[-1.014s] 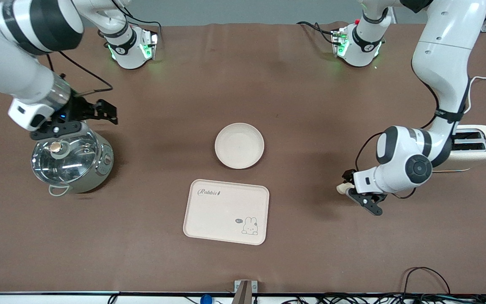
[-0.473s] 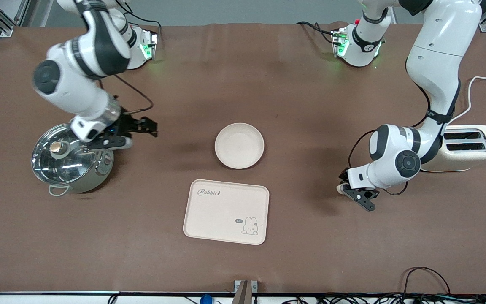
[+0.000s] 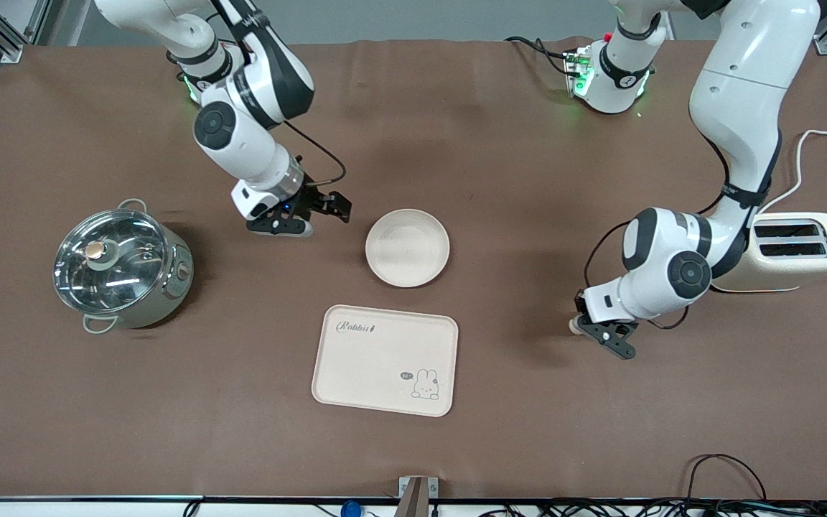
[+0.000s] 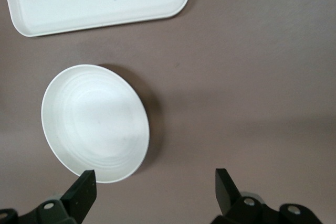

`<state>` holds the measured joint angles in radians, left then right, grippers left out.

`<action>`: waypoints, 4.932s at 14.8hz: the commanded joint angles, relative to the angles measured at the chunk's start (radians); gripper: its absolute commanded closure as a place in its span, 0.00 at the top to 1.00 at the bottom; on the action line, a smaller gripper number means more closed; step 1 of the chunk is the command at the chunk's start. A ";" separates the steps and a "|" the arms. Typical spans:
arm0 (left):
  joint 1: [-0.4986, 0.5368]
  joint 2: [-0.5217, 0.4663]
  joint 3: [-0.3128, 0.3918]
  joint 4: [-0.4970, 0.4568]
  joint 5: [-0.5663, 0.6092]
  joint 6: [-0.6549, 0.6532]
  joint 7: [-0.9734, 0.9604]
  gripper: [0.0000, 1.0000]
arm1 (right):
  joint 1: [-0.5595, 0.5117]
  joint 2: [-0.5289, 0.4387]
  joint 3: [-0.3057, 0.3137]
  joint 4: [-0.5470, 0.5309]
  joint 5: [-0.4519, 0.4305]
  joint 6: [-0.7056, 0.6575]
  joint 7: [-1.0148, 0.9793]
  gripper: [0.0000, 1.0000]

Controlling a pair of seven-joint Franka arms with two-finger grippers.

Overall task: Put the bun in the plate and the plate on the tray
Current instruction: 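Grasp the bun with the left gripper while the right gripper nears the plate, then carry the bun over the white plate with the left gripper, then open the left gripper over the plate while the right gripper grips the rim, then move the plate onto the bear-print tray with the right gripper, then open the right gripper to release the plate on the tray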

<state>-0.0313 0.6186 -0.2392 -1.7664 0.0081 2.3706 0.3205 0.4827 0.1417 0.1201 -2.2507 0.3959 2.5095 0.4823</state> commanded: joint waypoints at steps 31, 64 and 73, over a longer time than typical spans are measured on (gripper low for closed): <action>-0.277 -0.041 -0.034 0.246 0.170 -0.263 -1.123 1.00 | 0.168 0.329 -0.033 0.085 0.132 0.316 0.196 0.27; -0.018 -0.603 0.146 0.248 -0.007 -0.761 -0.443 1.00 | -0.096 0.651 -0.056 0.772 -0.086 -0.072 0.056 0.00; -0.015 -0.579 0.144 0.291 -0.013 -0.798 -0.409 1.00 | -0.130 0.716 -0.048 0.885 -0.072 -0.156 0.058 0.00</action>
<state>-0.0450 0.0201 -0.0968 -1.5186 0.0024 1.6027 -0.1045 0.3734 0.8261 0.0513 -1.4296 0.3286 2.3874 0.5461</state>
